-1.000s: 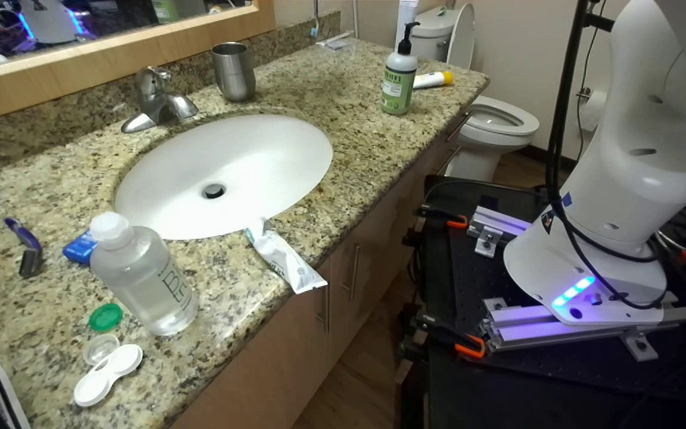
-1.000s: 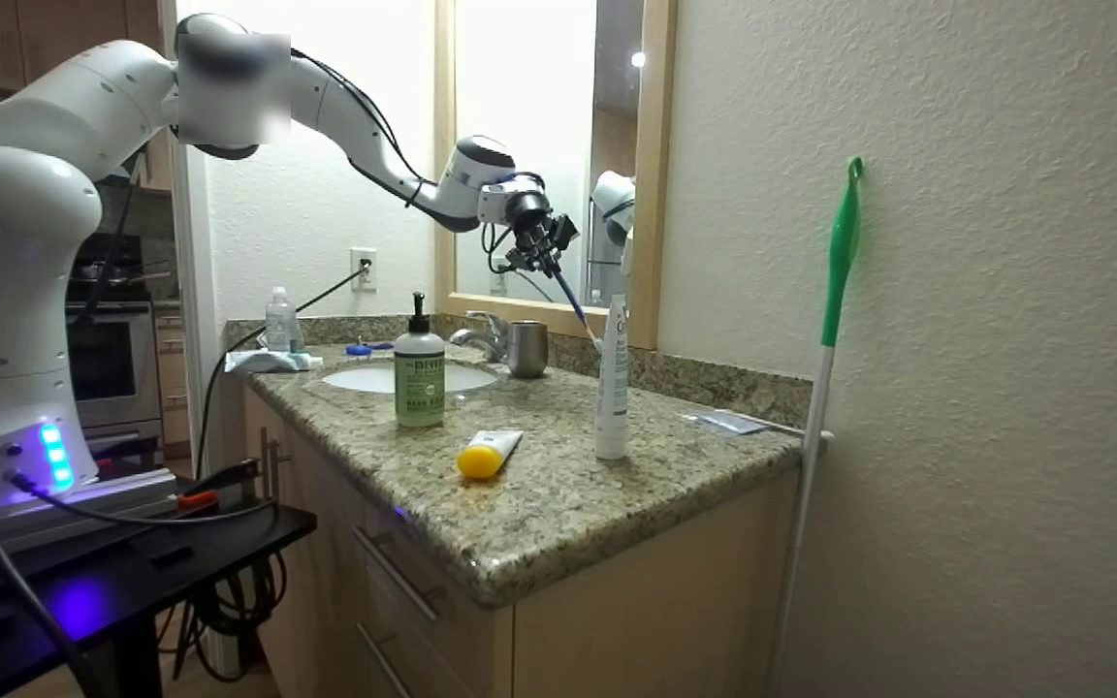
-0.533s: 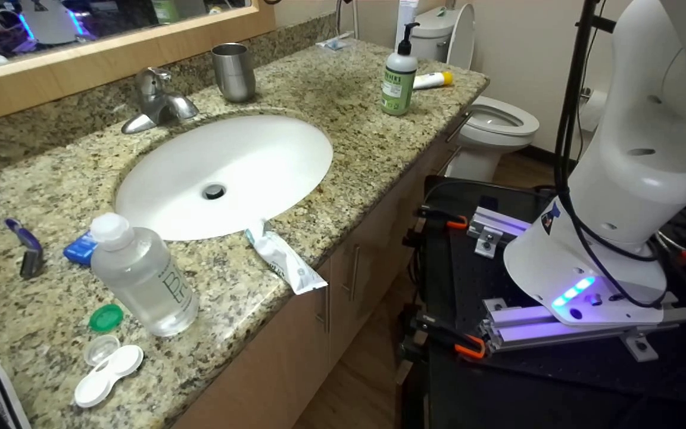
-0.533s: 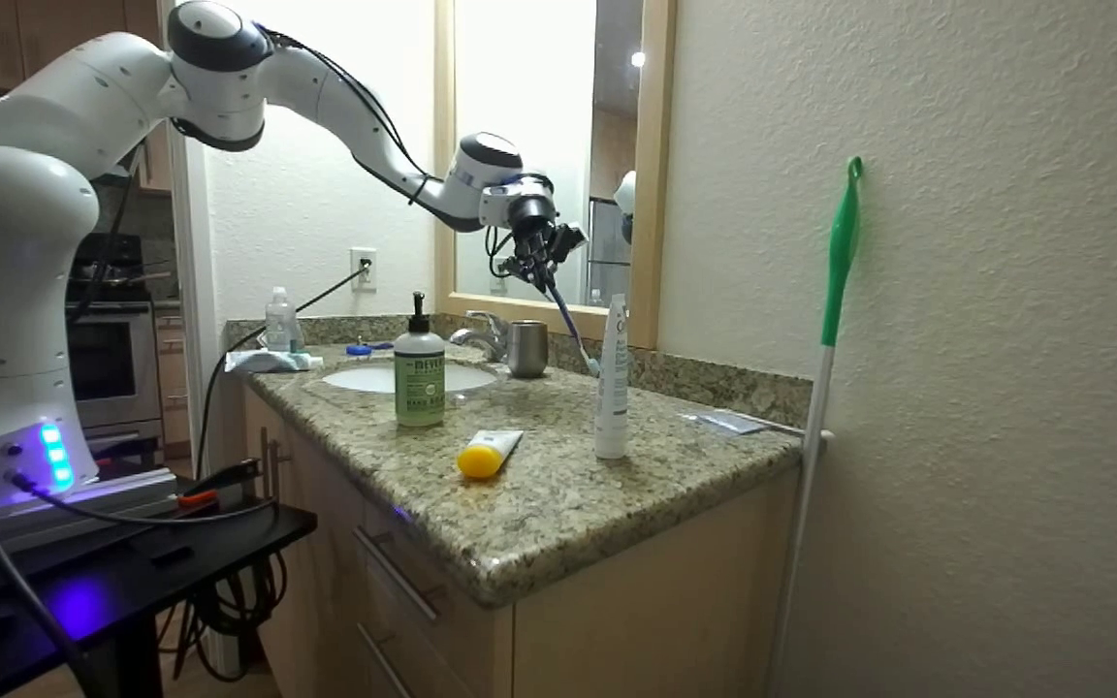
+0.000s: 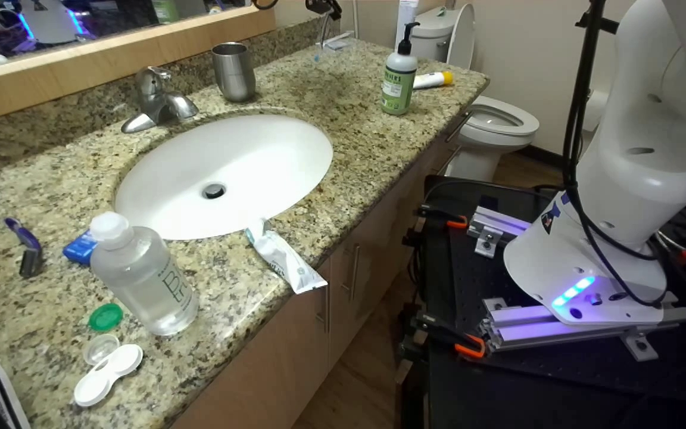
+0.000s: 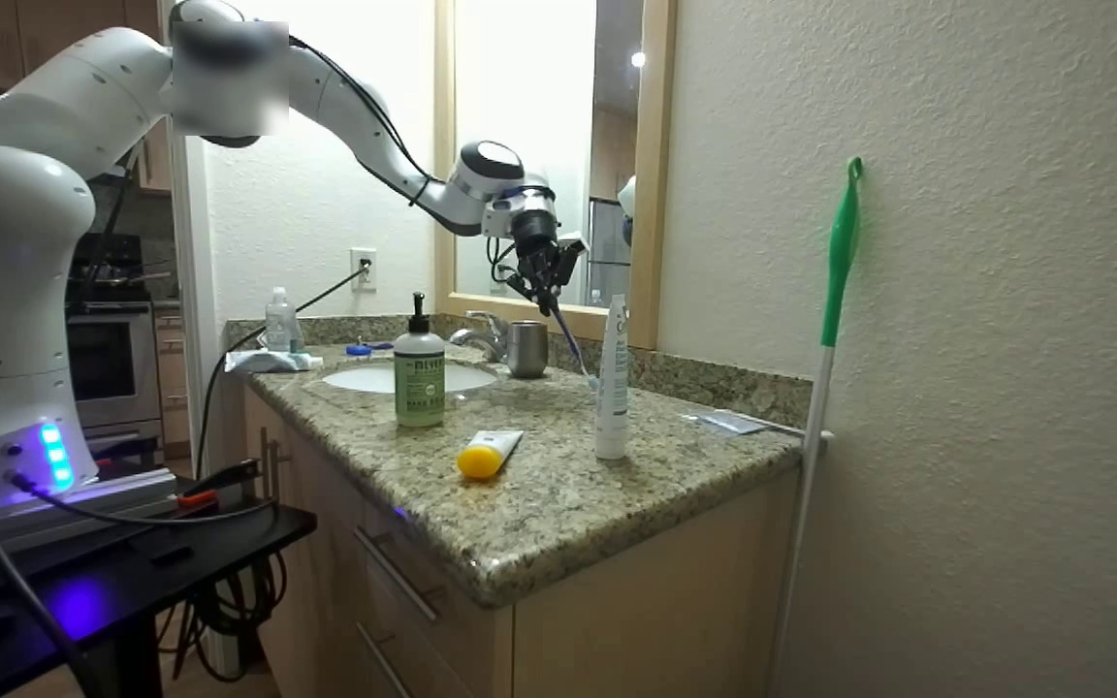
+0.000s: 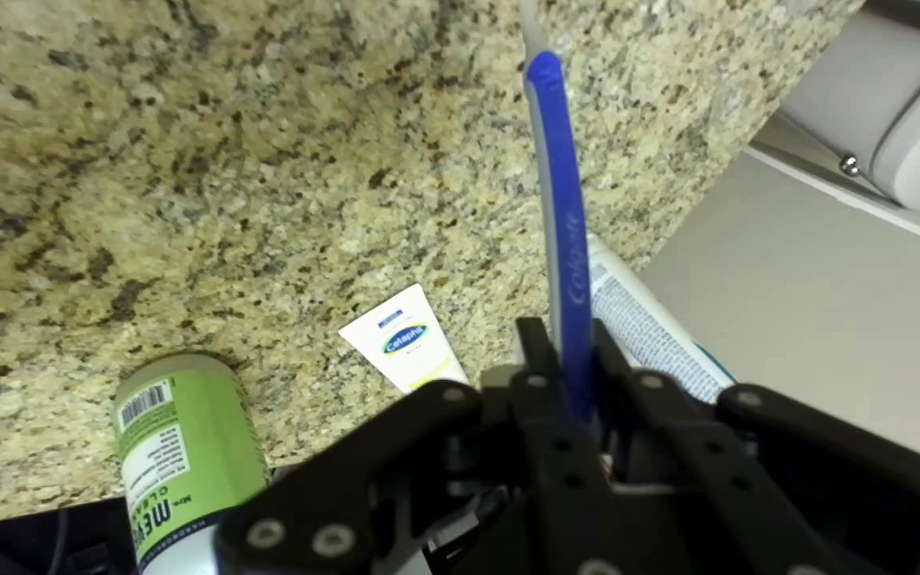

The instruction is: Move the toothbrush cup to the right, take out the toothbrush and put it on the counter

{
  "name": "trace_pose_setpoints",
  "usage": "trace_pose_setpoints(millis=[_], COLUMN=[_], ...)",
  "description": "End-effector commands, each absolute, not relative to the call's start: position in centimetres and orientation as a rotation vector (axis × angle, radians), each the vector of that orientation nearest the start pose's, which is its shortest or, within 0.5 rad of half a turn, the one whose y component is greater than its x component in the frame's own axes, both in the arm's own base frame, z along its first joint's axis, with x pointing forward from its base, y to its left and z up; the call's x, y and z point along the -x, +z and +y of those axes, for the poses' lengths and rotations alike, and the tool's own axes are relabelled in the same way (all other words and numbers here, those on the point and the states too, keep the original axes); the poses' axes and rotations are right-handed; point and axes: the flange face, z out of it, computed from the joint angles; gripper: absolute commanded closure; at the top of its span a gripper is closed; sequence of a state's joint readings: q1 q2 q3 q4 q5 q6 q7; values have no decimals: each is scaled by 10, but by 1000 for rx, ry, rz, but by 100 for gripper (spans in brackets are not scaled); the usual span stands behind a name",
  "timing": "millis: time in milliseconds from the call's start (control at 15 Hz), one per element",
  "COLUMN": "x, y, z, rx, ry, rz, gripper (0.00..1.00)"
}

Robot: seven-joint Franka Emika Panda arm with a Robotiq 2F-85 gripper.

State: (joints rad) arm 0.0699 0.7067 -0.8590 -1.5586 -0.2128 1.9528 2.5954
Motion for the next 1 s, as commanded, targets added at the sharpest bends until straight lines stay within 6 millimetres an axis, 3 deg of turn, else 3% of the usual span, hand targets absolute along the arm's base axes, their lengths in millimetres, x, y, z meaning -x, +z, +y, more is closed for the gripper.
trace_pose_setpoints(millis=[0,467,933], x=[-535,-525,-506], y=[343,321,312], z=[-420,-436,-445], rx=[33,66,112], ry=[557,462,406], rz=[-2646,-2648,-2547], gripper=[97,97,97])
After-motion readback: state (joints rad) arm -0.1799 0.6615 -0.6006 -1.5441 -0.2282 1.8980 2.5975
